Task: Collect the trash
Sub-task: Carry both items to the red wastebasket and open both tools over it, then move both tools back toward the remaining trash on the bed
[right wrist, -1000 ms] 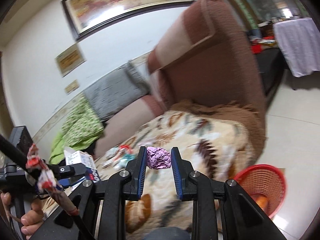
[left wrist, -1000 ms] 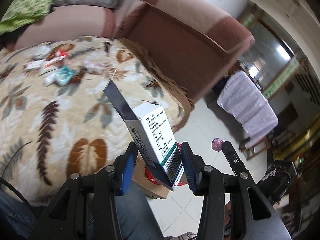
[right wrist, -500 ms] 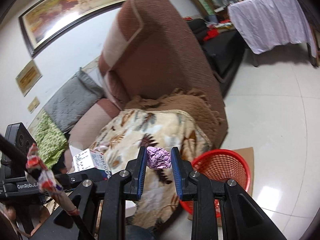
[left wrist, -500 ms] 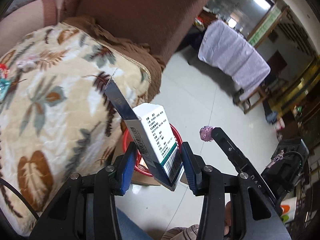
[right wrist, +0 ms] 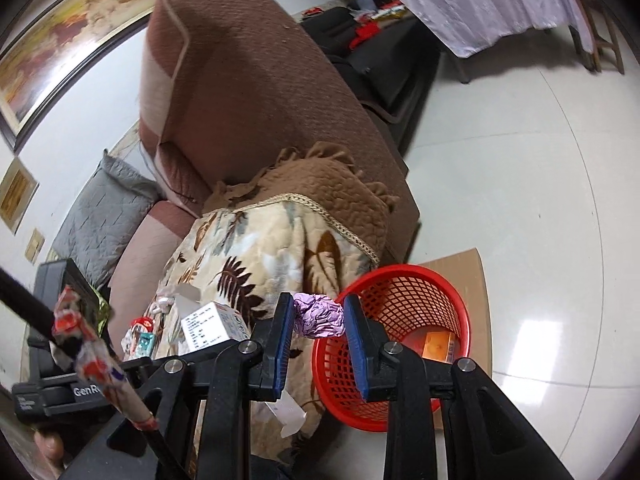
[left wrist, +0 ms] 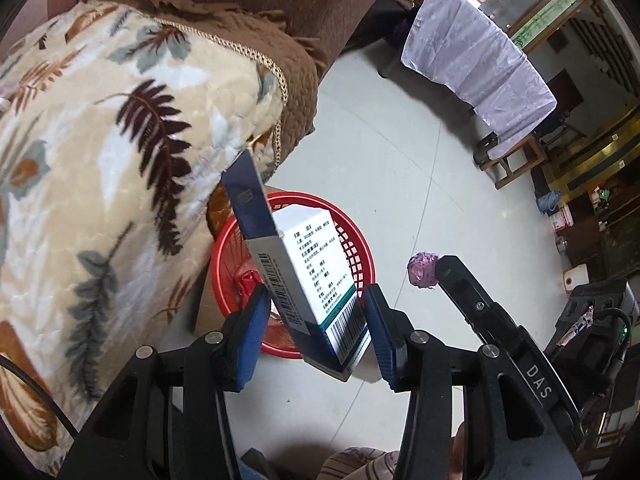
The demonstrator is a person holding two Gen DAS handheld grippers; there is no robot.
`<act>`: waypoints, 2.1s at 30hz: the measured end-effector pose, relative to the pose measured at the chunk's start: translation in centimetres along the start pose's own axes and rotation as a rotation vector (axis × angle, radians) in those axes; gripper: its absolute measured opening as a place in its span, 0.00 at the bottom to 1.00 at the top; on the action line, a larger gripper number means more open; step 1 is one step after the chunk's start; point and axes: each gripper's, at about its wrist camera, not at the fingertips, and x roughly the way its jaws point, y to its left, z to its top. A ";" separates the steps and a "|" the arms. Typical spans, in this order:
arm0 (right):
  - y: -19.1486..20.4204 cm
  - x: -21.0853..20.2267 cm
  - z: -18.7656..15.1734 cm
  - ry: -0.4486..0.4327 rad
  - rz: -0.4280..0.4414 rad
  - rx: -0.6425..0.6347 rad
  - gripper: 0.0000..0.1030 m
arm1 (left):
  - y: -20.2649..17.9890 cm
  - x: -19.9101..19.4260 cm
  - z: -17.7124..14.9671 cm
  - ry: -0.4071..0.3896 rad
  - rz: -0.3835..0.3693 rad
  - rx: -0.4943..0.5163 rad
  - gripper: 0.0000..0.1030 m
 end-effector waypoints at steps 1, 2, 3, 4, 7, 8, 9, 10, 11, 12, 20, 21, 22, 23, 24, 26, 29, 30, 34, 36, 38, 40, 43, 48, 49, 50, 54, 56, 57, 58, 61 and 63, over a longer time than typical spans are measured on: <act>-0.3 0.0 0.1 0.001 -0.005 0.011 0.31 | 0.1 0.3 0.2 0.004 -0.002 -0.004 0.47; -0.5 0.1 0.1 0.000 -0.010 0.017 0.37 | 0.1 0.5 0.2 0.009 -0.005 -0.005 0.48; -0.7 0.1 0.1 0.000 -0.014 0.023 0.45 | 0.1 0.7 0.3 0.013 -0.009 -0.006 0.48; -0.8 0.1 0.2 0.001 -0.013 0.027 0.46 | 0.2 0.8 0.3 0.017 -0.012 -0.011 0.50; -0.7 0.0 0.3 -0.002 -0.010 0.026 0.47 | 0.4 0.7 0.4 0.017 -0.019 -0.018 0.51; -0.6 -0.1 0.3 -0.005 -0.006 0.026 0.47 | 0.5 0.6 0.3 0.015 -0.022 -0.018 0.52; -0.4 -0.3 0.3 -0.009 -0.001 0.024 0.47 | 0.4 0.4 0.5 0.012 -0.024 -0.019 0.54; -0.2 -0.4 0.3 -0.013 0.004 0.021 0.47 | 0.5 -0.1 0.4 0.005 -0.033 -0.022 0.55; 0.0 -0.5 0.3 -0.017 0.012 0.018 0.47 | 0.7 -0.5 0.4 -0.003 -0.036 -0.023 0.56; 0.3 -0.6 0.3 -0.021 0.019 0.015 0.48 | 0.8 -0.9 0.4 -0.012 -0.035 -0.026 0.56; 5.7 -1.7 -0.4 -0.030 0.137 -0.081 0.65 | 3.9 -10.0 -1.7 -0.173 -0.034 -0.054 0.61; 6.5 -1.7 -0.6 -0.026 0.155 -0.096 0.67 | 4.3 -11.0 -2.0 -0.189 -0.031 -0.059 0.61; 7.6 -1.7 -0.9 -0.020 0.173 -0.115 0.67 | 5.1 -12.6 -2.5 -0.214 -0.027 -0.068 0.61; 9.1 -1.7 -1.4 -0.011 0.196 -0.145 0.68 | 6.0 -14.1 -3.0 -0.239 -0.022 -0.081 0.62; 10.2 -1.7 -1.7 -0.006 0.211 -0.165 0.68 | 7.0 -15.8 -3.6 -0.270 -0.013 -0.095 0.62; 12.9 -1.6 -2.7 0.010 0.243 -0.211 0.69 | 8.7 -18.5 -4.5 -0.321 0.009 -0.115 0.63; 16.6 -1.6 -4.1 0.029 0.277 -0.269 0.71 | 11.4 -22.7 -5.8 -0.406 0.055 -0.143 0.65; 17.7 -1.6 -4.5 0.034 0.286 -0.288 0.72 | 12.2 -23.9 -6.2 -0.428 0.066 -0.152 0.66; 23.0 -1.5 -6.6 0.064 0.322 -0.385 0.74 | 16.3 -28.6 -6.8 -0.516 0.079 -0.211 0.66; 25.2 -1.2 -7.5 0.080 0.330 -0.422 0.74 | 18.6 -30.9 -7.4 -0.571 0.078 -0.253 0.66; 27.2 -0.9 -8.2 0.094 0.342 -0.452 0.75 | 20.9 -32.7 -8.1 -0.621 0.069 -0.303 0.71; 29.0 -0.5 -9.0 0.107 0.349 -0.483 0.75 | 23.6 -33.7 -8.9 -0.647 0.055 -0.357 0.72; 31.8 0.7 -10.1 0.130 0.359 -0.517 0.75 | 27.1 -34.1 -9.9 -0.638 0.046 -0.430 0.72; 35.0 2.9 -11.3 0.162 0.375 -0.533 0.76 | 31.8 -35.5 -11.5 -0.663 0.010 -0.578 0.72; 35.5 3.4 -11.5 0.168 0.376 -0.535 0.76 | 32.6 -35.9 -11.9 -0.676 -0.007 -0.599 0.72; 36.1 4.0 -11.7 0.175 0.380 -0.531 0.77 | 32.9 -36.1 -12.1 -0.684 -0.010 -0.611 0.72; 37.8 6.6 -12.3 0.211 0.390 -0.523 0.77 | 34.1 -36.8 -12.8 -0.705 0.025 -0.647 0.72; 38.5 7.9 -12.6 0.226 0.397 -0.520 0.78 | 34.5 -36.9 -13.0 -0.711 0.044 -0.659 0.72; 38.9 8.8 -12.8 0.236 0.400 -0.518 0.78 | 34.6 -36.9 -13.0 -0.710 0.046 -0.661 0.72; 39.1 9.4 -13.0 0.242 0.401 -0.516 0.78 | 34.8 -36.9 -12.9 -0.708 0.050 -0.666 0.72; 39.7 12.0 -13.6 0.273 0.409 -0.499 0.79 | 35.2 -36.7 -13.0 -0.702 0.060 -0.677 0.72; 40.0 14.0 -14.1 0.297 0.417 -0.491 0.79 | 35.5 -36.7 -12.9 -0.697 0.073 -0.678 0.72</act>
